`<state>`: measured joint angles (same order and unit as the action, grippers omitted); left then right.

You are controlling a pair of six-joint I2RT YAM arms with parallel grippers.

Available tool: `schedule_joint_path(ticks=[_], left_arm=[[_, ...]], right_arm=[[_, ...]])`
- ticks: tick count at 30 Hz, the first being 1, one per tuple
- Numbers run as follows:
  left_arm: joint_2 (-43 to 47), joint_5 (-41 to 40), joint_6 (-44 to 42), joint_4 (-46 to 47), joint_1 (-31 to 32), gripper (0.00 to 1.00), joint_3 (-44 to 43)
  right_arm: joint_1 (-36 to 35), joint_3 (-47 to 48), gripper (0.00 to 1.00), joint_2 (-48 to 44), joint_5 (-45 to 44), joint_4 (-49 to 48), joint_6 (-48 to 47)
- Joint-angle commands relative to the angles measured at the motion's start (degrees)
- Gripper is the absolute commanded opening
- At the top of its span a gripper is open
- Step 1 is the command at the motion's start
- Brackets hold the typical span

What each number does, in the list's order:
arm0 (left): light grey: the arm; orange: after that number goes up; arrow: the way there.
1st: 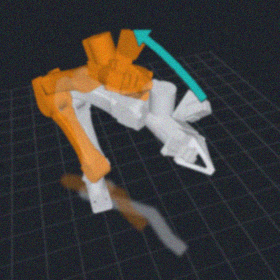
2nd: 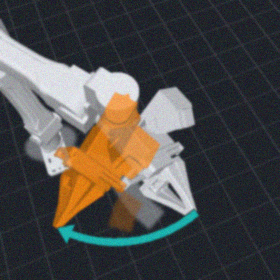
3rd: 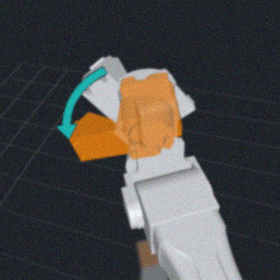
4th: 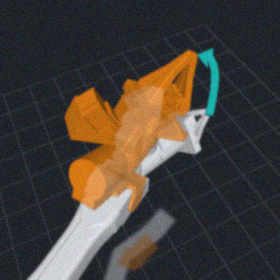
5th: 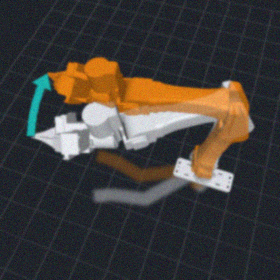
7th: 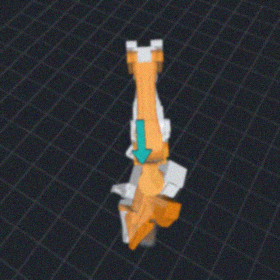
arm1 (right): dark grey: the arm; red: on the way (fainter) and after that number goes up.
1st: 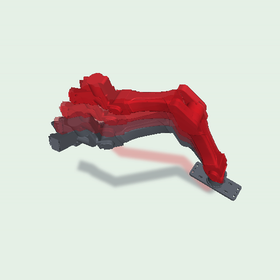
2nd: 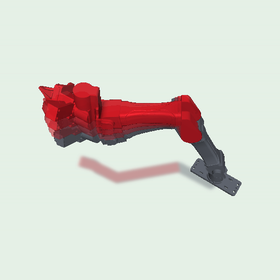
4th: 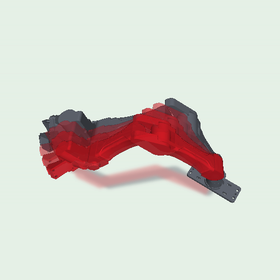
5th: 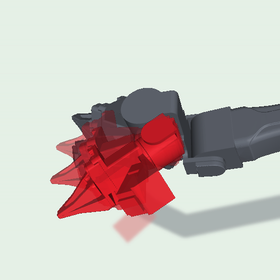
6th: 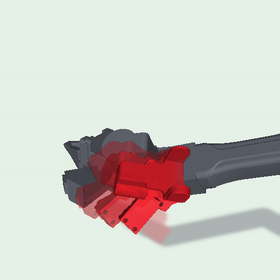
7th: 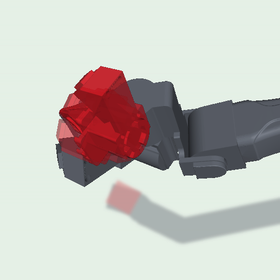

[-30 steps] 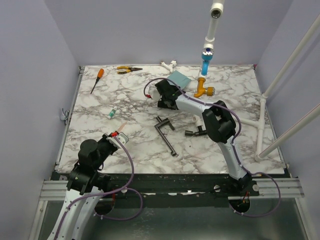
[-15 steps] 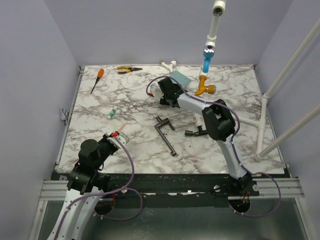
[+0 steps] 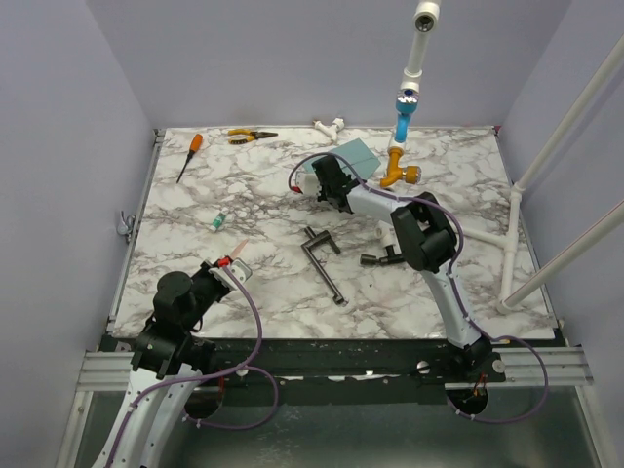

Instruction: Place the letter into the envelope and seal it

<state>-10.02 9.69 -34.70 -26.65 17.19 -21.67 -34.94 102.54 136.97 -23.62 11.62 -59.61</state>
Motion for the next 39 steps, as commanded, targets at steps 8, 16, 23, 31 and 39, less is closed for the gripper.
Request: schedule_joint_path(ticks=[8, 16, 23, 31, 39], left_arm=[[0.6, 0.8, 0.6, 1.3, -0.9, 0.00, -1.1], [0.3, 0.5, 6.8, 1.3, -2.6, 0.00, -5.6], [-0.1, -2.4, 10.6, 1.4, -4.0, 0.00, -8.8], [-0.4, -2.7, 11.6, 1.3, -5.0, 0.00, -10.4], [-0.8, 5.7, 10.8, -1.4, -5.2, 0.00, -11.4]], right_arm=[[-2.3, -8.5, 0.01, -11.7, 2.1, -10.5, -3.5], [-8.8, -20.5, 0.01, -26.7, 5.4, -16.8, -4.3], [-18.3, -34.2, 0.01, -38.8, 11.3, -16.9, -4.2], [-33.2, -47.9, 0.00, -46.6, 11.0, -18.6, -3.6], [-43.7, -54.3, 0.01, -47.2, 12.6, -13.7, 1.0]])
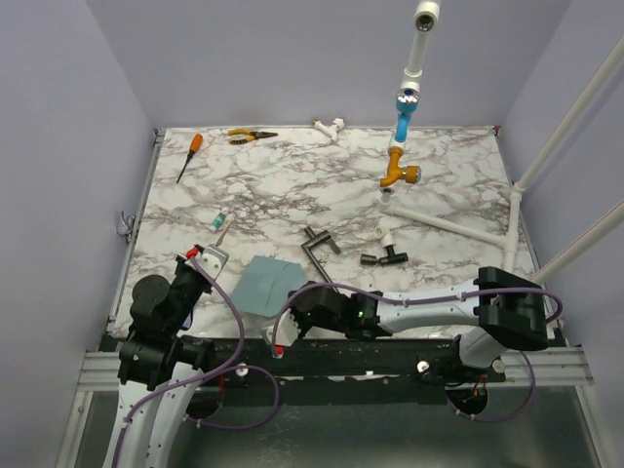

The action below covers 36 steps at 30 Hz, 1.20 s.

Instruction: Place the letter into the envelope and seal it

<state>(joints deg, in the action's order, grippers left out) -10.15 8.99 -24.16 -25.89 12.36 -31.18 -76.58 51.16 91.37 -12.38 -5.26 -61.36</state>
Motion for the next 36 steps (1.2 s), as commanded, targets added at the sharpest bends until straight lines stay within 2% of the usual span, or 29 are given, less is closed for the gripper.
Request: schedule_joint_path(ticks=[1, 2, 4, 5, 7, 8, 13, 19, 24, 28, 31, 33, 36], left_arm=[[-0.9, 8.8, -0.7, -3.6, -0.3, 0.00, -2.2], [-1.2, 11.2, -1.2, -5.0, -0.4, 0.00, -2.6], [-1.9, 14.0, -1.9, -6.9, -0.4, 0.00, -3.2], [-2.1, 15.2, -2.1, -7.7, -0.4, 0.00, -3.4], [-2.7, 17.6, -2.6, -8.9, -0.4, 0.00, -3.9], [-3.1, 18.8, -2.9, -9.5, -0.4, 0.00, -4.1], [-5.7, 27.3, -6.3, -14.4, -0.4, 0.00, -6.0], [-10.7, 33.9, -14.2, -21.9, -0.3, 0.00, -8.6], [-13.9, 37.5, -22.8, -28.2, 0.2, 0.00, -11.5], [-15.8, 37.5, -25.7, -30.3, 0.6, 0.00, -13.6], [-16.6, 38.3, -26.8, -30.9, 0.7, 0.00, -14.2], [-16.5, 39.3, -27.1, -31.3, 0.8, 0.00, -14.4], [-16.6, 39.8, -27.9, -32.1, 1.0, 0.00, -14.1]], right_arm=[[-2.6, -3.8, 0.05, -2.0, 1.6, 3.5, 3.6], [-3.2, -4.6, 0.13, -2.6, 1.7, 3.1, 4.5], [-3.8, -5.8, 0.50, -5.2, 2.6, 2.4, 7.6], [-3.8, -5.8, 0.62, -6.4, 3.3, 2.4, 10.0], [-3.8, -5.8, 0.70, -9.4, 3.8, 1.4, 14.4], [-3.8, -5.7, 0.78, -11.2, 3.8, 0.9, 16.6], [-3.7, -5.5, 0.91, -20.5, 5.3, -3.9, 30.7], [-3.7, 4.5, 0.94, -18.8, 5.3, -0.3, 45.4], [-0.1, 10.2, 0.94, -13.5, 9.8, 0.5, 50.1], [1.8, 11.6, 0.91, -11.5, 18.4, -0.9, 49.8], [2.2, 12.5, 0.84, -9.4, 20.3, -2.0, 49.2], [3.3, 13.3, 0.74, -8.0, 21.2, -1.5, 49.7], [4.2, 12.7, 0.66, -7.4, 24.2, -4.0, 50.1]])
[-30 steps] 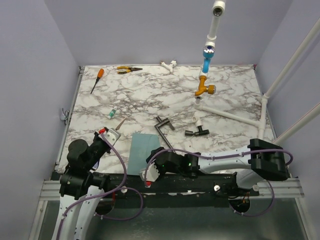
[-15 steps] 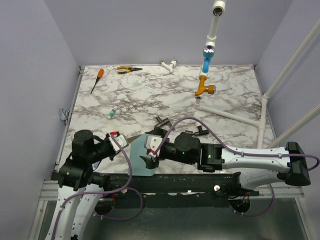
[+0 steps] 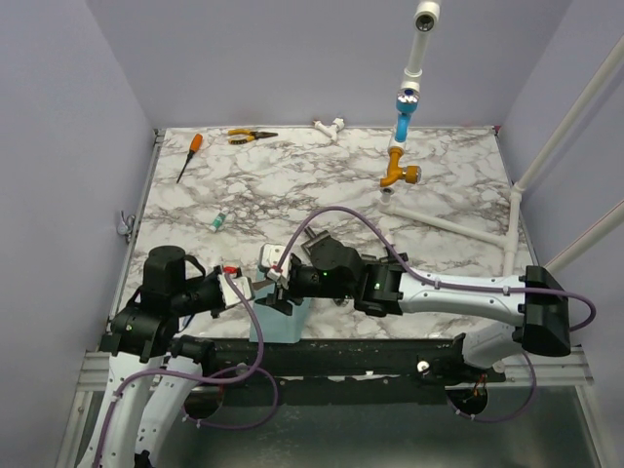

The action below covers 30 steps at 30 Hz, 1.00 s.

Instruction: Place the letter into the envelope and seal it

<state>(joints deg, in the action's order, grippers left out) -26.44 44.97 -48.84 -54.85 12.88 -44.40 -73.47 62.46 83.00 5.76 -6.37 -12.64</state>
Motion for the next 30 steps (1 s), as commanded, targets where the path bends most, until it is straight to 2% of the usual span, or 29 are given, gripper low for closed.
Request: schedule_joint_path(ticks=[1, 3, 7, 9, 11, 12, 13, 17, 23, 26, 30], left_arm=[[-0.4, 3.8, -3.4, -3.3, 0.5, 0.00, -0.8], [-0.5, 3.7, -3.8, -3.7, 0.6, 0.00, -0.6], [-0.4, 3.6, -4.5, -4.3, 0.8, 0.00, -0.8], [-0.1, 3.5, -4.5, -4.3, 0.9, 0.01, -0.7], [0.4, 3.0, -4.4, -4.0, 0.9, 0.49, -0.4], [0.7, 2.4, -4.4, -3.7, 0.9, 0.95, -0.2], [0.9, 1.6, -4.4, -3.4, 0.9, 0.99, -0.2], [0.7, -6.1, -7.3, -2.4, 0.9, 0.99, -0.2], [-1.6, -19.7, -13.6, -1.6, 0.9, 0.96, -0.2], [-4.9, -28.5, -14.8, -1.9, 0.9, 0.89, 1.3], [-7.7, -35.6, -18.5, -2.9, 1.0, 0.83, 3.6]], right_arm=[[1.2, 1.4, 0.62, 1.1, 7.3, -3.4, 1.1], [1.1, 1.9, 0.52, 2.0, 8.5, -3.4, 0.9], [1.4, 3.5, 0.01, 3.6, 7.9, -1.2, 2.3], [1.8, 3.7, 0.01, 3.9, 7.8, 0.0, 5.2], [2.7, 3.5, 0.01, 3.8, 6.7, 0.7, 10.5], [3.5, 3.3, 0.01, 3.8, 6.2, 1.7, 13.9], [4.7, 2.8, 0.01, 3.6, 5.8, 2.5, 18.0], [7.7, -0.7, 0.01, 2.0, 3.2, 6.2, 31.6], [9.1, -1.1, 0.01, 3.8, -2.6, 20.0, 50.0], [10.2, -5.5, 0.01, 3.3, -2.0, 17.9, 57.2], [12.5, -9.4, 0.00, 3.8, -0.1, 16.0, 59.9]])
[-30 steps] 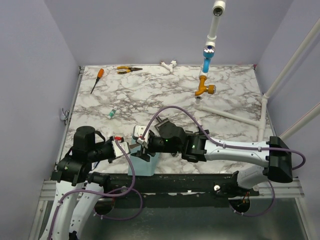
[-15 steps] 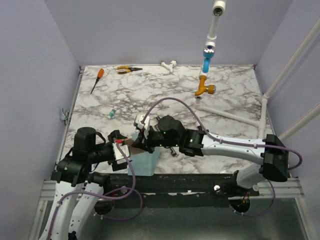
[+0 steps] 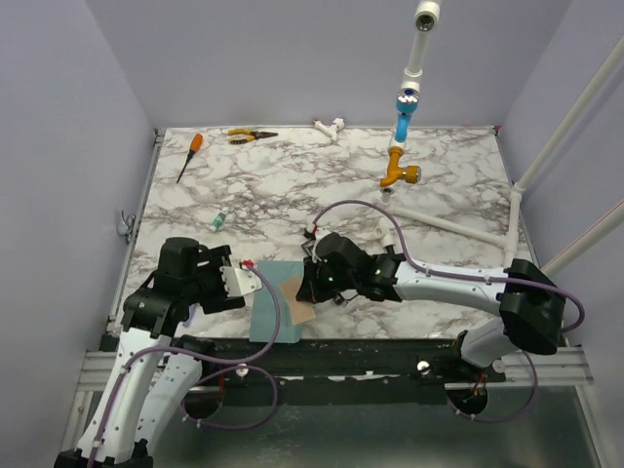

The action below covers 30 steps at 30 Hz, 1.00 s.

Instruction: Place the letter into the envelope and seal it

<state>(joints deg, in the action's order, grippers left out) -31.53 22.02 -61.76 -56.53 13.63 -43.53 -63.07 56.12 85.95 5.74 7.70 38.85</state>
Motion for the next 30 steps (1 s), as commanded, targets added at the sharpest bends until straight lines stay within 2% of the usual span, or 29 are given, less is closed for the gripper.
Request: schedule_joint_path(ticks=[1, 6, 9, 15, 22, 26, 30], left_arm=[[-2.6, -12.8, -6.8, -1.1, 0.3, 0.82, 3.4], [-1.6, -7.6, -10.8, 3.6, 1.1, 0.74, 12.0], [-2.1, -5.9, -8.5, 7.9, 2.5, 0.66, 16.1], [-1.3, -4.2, -3.2, 8.7, 5.8, 0.68, 16.2], [-14.4, -2.5, -0.4, 5.4, 7.9, 0.67, 9.2], [-15.8, -1.8, 0.9, 12.4, 9.4, 0.67, 13.7], [-13.6, -4.2, -2.1, 16.5, 10.9, 0.66, 19.2]], right_arm=[[2.6, -3.4, 0.00, 1.5, 0.3, 2.0, 9.3], [3.8, -5.6, 0.01, 4.7, 0.3, -2.0, 12.5], [5.0, -6.8, 0.01, 6.4, 0.5, -5.6, 15.4], [6.8, -6.4, 0.01, 10.3, -0.7, -6.6, 16.0], [7.8, -3.7, 0.00, 14.6, 0.2, -6.3, 15.9], [8.8, -2.8, 0.00, 15.5, -1.0, -6.7, 14.6], [8.9, 1.6, 0.01, 18.0, 0.7, -3.2, 10.3]])
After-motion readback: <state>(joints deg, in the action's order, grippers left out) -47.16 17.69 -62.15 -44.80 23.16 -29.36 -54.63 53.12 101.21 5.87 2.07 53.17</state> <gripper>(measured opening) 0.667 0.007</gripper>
